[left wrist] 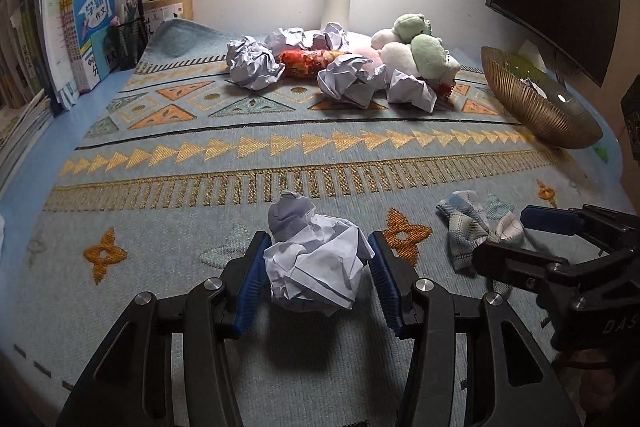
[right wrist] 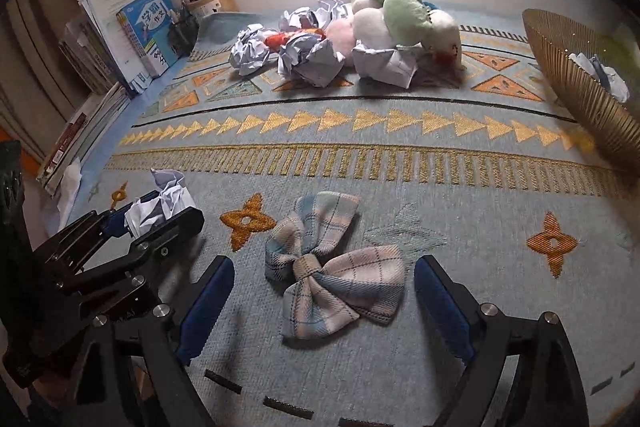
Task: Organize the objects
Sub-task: 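Carry the cloth bow and paper ball to the woven bowl and release both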
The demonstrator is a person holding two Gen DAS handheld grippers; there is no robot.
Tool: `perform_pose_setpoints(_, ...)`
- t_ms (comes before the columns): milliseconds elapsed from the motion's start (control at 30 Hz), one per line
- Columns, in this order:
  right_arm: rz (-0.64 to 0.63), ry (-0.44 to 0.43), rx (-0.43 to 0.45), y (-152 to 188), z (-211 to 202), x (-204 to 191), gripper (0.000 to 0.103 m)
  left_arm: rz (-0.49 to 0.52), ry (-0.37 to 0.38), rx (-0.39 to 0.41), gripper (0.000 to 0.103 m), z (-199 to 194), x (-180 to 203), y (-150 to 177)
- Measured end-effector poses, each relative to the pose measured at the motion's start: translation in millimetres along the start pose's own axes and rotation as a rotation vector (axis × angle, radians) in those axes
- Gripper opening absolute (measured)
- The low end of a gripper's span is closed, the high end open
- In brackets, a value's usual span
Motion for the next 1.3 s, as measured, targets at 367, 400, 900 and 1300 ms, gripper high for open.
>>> perform_pose_setpoints(367,-0.005,0.114,0.058,1,-5,0,0.029,-0.011,0.002,0.008,0.047,0,-1,1)
perform_pose_setpoints(400,-0.014,0.116,0.058,1,-7,0,0.029,-0.01,0.005,0.007,0.047,0,1,1)
perform_pose_setpoints(900,0.117,0.181,0.318,-67,-135,87,0.028,0.088,0.138,0.14,0.047,-40,83,-91)
perform_pose_setpoints(1300,0.231,0.271,0.427,-119,-193,191,0.028,0.109,0.297,0.177,0.047,-14,197,-178)
Point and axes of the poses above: each gripper's, at about its wrist camera, not at the fingertips, and z roughly the way its jaws point, x to its right, y to its underside, the point moved 6 cm from there along z, roughly the way its jaws point, and after that the axes turned 4 degrees about -y, right-handed, at the moved point
